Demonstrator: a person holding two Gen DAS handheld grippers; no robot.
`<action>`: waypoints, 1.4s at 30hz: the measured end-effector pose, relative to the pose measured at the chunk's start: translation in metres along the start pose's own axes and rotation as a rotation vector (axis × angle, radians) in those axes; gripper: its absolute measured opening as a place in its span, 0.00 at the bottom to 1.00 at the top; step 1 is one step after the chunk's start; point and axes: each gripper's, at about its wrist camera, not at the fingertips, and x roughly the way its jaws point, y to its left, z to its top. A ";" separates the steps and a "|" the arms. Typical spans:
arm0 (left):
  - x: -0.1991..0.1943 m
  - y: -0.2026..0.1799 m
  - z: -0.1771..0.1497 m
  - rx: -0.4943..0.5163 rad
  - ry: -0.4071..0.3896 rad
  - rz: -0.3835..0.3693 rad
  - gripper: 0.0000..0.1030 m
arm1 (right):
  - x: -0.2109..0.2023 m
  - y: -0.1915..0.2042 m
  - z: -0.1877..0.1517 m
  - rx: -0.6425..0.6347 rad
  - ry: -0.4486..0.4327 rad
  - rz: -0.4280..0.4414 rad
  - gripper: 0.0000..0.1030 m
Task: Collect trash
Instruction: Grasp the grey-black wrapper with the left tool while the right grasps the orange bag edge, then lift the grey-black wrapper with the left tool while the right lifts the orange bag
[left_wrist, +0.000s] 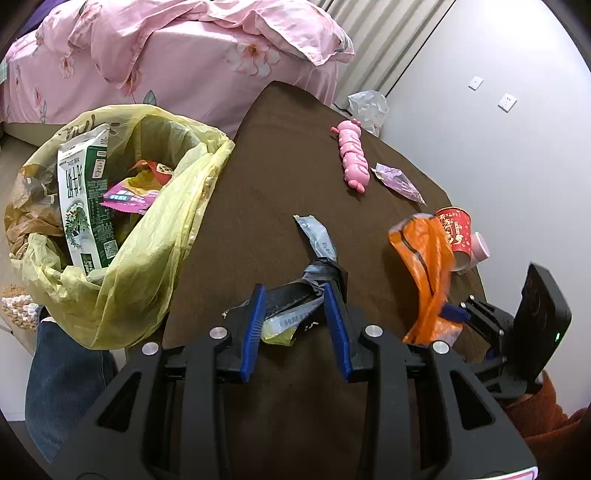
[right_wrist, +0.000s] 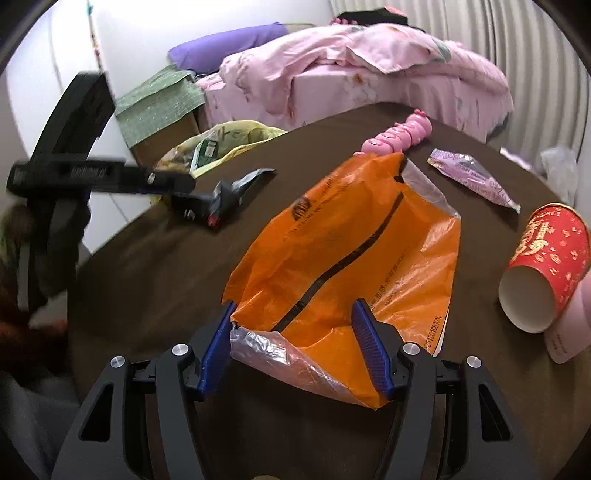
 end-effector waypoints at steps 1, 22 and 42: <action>-0.001 0.001 0.000 -0.003 -0.003 0.000 0.31 | -0.003 -0.001 -0.003 0.008 -0.002 -0.005 0.58; -0.013 -0.014 0.001 0.054 -0.026 -0.002 0.36 | -0.069 0.014 0.017 -0.010 -0.127 -0.038 0.26; 0.036 -0.054 -0.002 0.263 0.091 0.103 0.40 | -0.050 0.000 0.003 0.004 -0.041 -0.095 0.26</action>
